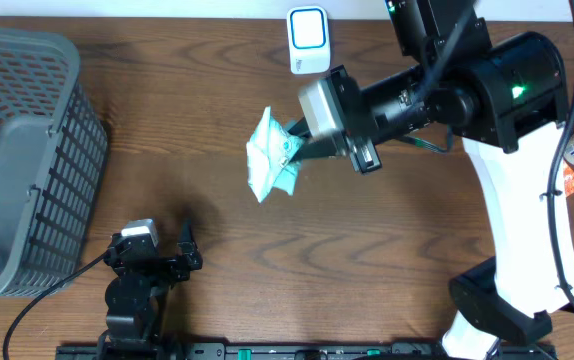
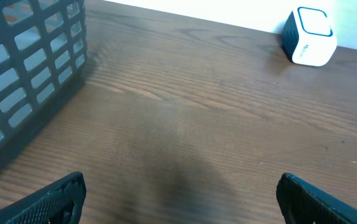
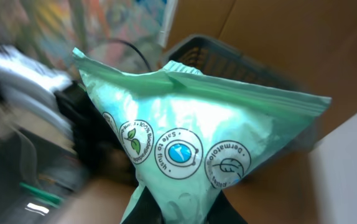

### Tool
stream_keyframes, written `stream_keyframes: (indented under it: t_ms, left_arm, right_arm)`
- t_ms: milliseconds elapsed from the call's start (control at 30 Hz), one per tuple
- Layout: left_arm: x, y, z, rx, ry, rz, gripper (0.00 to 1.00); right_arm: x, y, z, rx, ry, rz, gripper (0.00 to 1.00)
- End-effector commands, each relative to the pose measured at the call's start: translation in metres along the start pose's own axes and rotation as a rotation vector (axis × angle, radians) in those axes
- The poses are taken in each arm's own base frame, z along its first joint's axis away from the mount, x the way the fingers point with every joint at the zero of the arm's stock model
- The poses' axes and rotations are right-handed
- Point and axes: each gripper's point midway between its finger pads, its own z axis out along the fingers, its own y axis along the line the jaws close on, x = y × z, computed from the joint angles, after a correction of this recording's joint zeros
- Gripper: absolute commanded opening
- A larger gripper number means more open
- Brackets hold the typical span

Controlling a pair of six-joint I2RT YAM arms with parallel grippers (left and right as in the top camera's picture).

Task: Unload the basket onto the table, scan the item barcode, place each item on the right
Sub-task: 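Lift the tissue pack and raise it toward the scanner, then hold the tissue pack against the scanner face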

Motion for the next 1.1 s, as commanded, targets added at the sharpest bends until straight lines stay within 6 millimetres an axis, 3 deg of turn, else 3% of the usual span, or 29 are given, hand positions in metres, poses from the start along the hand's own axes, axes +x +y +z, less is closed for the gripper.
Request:
stream_keyframes:
  t_ms: [0,133,200,267,367,500,700,933,1067]
  left_arm:
    - [0.012,0.001,0.002,0.001,0.037,-0.007,0.98]
    - [0.012,0.001,0.002,0.001,0.037,-0.007,0.98]
    - [0.012,0.001,0.002,0.001,0.037,-0.007,0.98]
    - [0.012,0.001,0.002,0.001,0.037,-0.007,0.98]
    - [0.012,0.001,0.002,0.001,0.037,-0.007,0.98]
    - [0.012,0.001,0.002,0.001,0.037,-0.007,0.98]
    - [0.012,0.001,0.002,0.001,0.038,-0.007,0.98]
    - [0.012,0.001,0.002,0.001,0.037,-0.007,0.98]
    - [0.012,0.001,0.002,0.001,0.038,-0.007,0.98]
  right_arm:
    - [0.049,-0.042,0.021,0.026,0.075,-0.28,0.01]
    - [0.089,-0.103,0.039,0.148,0.147,-0.224,0.01]
    - [0.093,-0.126,0.045,0.194,0.097,-0.174,0.01]
    - [0.086,-0.132,0.05,0.169,-0.015,-0.195,0.01]
    - [0.058,-0.112,0.046,0.003,-0.355,-0.375,0.01]
    - [0.066,-0.116,0.065,-0.014,-0.4,-0.504,0.01]
    - [0.047,-0.104,0.092,-0.04,-0.448,-0.645,0.01]
    - [0.049,-0.101,0.094,-0.059,-0.447,-0.577,0.01]
    - [0.061,-0.097,0.089,-0.088,-0.425,-0.381,0.01]
